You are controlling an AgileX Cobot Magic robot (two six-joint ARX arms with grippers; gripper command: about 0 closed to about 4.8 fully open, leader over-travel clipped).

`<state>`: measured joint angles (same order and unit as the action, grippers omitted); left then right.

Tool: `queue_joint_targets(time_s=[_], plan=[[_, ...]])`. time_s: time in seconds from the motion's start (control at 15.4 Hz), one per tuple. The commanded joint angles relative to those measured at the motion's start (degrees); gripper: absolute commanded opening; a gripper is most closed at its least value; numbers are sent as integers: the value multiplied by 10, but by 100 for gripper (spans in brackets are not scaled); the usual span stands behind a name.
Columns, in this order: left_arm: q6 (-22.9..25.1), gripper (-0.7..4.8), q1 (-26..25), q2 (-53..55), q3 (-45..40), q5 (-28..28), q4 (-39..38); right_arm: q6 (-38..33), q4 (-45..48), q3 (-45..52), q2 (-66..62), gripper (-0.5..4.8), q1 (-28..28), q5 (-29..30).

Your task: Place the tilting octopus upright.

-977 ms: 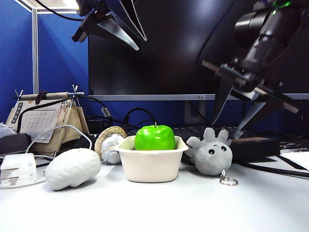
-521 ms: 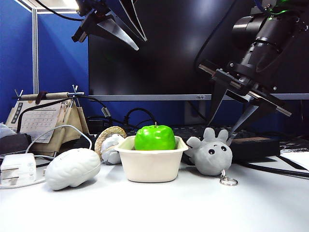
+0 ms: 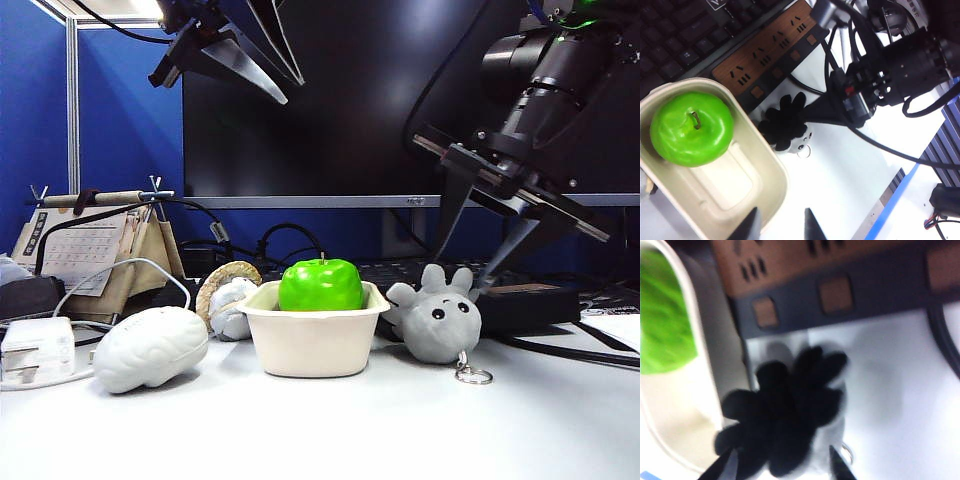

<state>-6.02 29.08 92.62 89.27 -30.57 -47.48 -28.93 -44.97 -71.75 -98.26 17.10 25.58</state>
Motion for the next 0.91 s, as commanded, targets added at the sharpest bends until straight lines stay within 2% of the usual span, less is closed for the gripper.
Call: queue_joint_targets(time_s=[0.07, 0.46, 0.59, 0.78, 0.85, 0.91], plan=[[2, 121, 0, 0, 1, -1, 4, 0, 0, 12, -5, 234, 1, 16], [2, 121, 0, 0, 2, -1, 2, 0, 25, 16, -33, 229, 18, 15], [2, 121, 0, 0, 1, -2, -10, 0, 41, 16, -36, 201, 27, 14], [2, 121, 0, 0, 1, -2, -18, 0, 50, 16, -36, 195, 30, 15], [2, 121, 0, 0, 1, -2, -17, 6, 50, 16, -36, 139, 30, 15], [2, 121, 0, 0, 1, -2, -17, 9, 50, 16, -36, 134, 30, 13]])
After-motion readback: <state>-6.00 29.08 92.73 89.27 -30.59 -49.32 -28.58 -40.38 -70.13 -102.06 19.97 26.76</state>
